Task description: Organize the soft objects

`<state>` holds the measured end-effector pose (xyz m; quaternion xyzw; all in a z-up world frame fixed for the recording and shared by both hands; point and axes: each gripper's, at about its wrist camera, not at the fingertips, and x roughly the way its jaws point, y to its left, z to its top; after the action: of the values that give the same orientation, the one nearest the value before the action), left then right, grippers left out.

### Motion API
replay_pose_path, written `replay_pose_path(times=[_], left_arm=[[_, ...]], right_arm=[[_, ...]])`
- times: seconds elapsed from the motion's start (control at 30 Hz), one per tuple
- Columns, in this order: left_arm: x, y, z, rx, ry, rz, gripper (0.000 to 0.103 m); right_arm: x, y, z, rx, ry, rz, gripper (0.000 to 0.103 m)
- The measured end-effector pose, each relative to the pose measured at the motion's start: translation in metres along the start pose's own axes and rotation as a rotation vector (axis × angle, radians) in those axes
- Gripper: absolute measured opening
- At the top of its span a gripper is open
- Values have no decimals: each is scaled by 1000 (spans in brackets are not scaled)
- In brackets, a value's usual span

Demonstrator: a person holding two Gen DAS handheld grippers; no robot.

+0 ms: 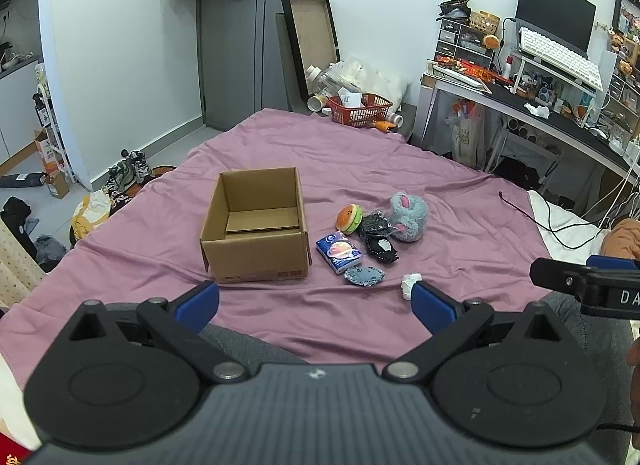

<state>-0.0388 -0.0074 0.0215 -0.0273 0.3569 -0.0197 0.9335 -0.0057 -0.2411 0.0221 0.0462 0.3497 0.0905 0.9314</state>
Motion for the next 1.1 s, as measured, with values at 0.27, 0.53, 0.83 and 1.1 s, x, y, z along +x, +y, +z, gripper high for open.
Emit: replay_pose_path(times=[0.27,0.53,0.83,1.1], left_arm=[[-1,0,0,-11,-6,0,102],[-1,0,0,-4,-30,6,102],[7,-3,4,-28,-34,3,101],[33,-10,11,-41,-21,6,101]], right_arm=[[0,1,1,-5,-3,-5,103],[2,-1,0,5,1,-7,103],[7,-4,4,-7,4,4,103],[31,-12,7,-10,35,10,103]])
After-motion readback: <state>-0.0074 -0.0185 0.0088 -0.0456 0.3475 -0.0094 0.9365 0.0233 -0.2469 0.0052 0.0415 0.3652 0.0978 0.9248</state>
